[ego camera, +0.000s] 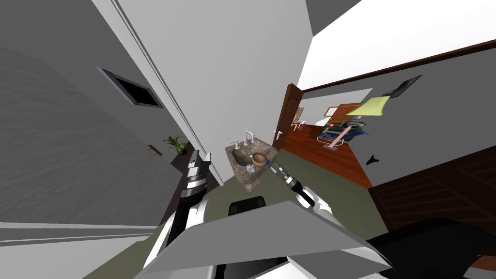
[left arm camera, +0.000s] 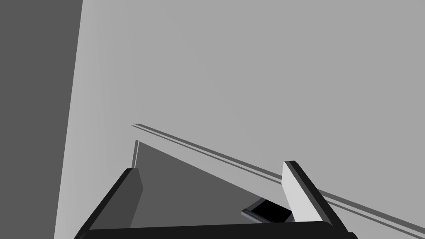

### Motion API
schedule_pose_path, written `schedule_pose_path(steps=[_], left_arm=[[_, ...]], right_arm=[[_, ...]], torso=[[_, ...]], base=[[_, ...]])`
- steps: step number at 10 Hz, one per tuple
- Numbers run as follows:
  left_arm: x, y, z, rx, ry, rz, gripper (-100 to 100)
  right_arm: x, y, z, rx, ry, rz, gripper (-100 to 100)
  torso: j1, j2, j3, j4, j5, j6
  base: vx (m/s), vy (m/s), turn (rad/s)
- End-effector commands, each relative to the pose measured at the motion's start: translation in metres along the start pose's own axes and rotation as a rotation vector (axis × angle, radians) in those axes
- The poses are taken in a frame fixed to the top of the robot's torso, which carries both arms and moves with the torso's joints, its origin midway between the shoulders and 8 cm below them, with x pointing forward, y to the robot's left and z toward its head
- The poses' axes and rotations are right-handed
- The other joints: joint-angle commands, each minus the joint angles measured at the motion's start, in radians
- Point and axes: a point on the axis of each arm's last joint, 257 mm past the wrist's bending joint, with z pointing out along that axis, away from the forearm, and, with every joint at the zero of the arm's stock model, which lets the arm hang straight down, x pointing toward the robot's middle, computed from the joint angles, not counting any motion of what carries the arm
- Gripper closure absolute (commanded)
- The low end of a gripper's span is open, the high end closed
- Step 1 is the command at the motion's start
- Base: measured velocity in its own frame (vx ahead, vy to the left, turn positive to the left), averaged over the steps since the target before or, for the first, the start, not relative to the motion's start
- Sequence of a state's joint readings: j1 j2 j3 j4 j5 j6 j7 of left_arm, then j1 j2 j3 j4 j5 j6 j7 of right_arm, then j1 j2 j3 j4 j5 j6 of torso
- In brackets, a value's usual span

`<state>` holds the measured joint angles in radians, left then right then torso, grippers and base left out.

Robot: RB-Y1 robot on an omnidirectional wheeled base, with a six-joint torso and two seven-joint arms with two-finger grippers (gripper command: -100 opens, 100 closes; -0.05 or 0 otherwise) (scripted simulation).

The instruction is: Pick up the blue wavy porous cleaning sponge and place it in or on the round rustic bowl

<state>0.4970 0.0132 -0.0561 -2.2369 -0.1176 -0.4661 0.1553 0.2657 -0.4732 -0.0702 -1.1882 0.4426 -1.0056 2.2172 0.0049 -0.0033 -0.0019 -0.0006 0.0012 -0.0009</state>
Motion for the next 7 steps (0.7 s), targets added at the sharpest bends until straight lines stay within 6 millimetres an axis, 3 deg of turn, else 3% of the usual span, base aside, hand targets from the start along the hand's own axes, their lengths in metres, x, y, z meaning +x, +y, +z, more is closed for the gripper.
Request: schedule_pose_path(steps=[1, 3, 4, 5, 7], left_arm=[[0.0, 0.0, 0.0, 0.0, 0.0, 0.0, 0], [0.0, 0.0, 0.0, 0.0, 0.0, 0.0, 0], [0.0, 0.0, 0.0, 0.0, 0.0, 0.0, 0], [0.0, 0.0, 0.0, 0.0, 0.0, 0.0, 0], [0.0, 0.0, 0.0, 0.0, 0.0, 0.0, 0]], right_arm=[[0.003, 0.003, 0.0, -0.016, -0.009, -0.043, -100], [0.003, 0.003, 0.0, -0.018, -0.011, -0.048, -100], [0.003, 0.003, 0.0, -0.019, -0.012, -0.053, 0], [0.008, 0.001, -0.005, -0.016, -0.003, -0.052, -100], [0.017, -0.002, -0.013, -0.013, 0.015, -0.053, -100]], torso=[[0.0, 0.0, 0.0, 0.0, 0.0, 0.0], [-0.001, 0.0, 0.0, 0.0, 0.0, 0.0], [-0.003, 0.001, 0.0, 0.0, 0.0, 0.0], [-0.004, 0.002, 0.001, 0.0, -0.001, 0.0], [-0.004, 0.003, 0.001, 0.001, -0.001, 0.0]], base=[[0.039, 0.075, -0.031], [0.037, 0.047, -0.008], [0.004, 0.006, 0.0], [0.003, 0.018, 0.07], [0.006, 0.035, 0.107]])
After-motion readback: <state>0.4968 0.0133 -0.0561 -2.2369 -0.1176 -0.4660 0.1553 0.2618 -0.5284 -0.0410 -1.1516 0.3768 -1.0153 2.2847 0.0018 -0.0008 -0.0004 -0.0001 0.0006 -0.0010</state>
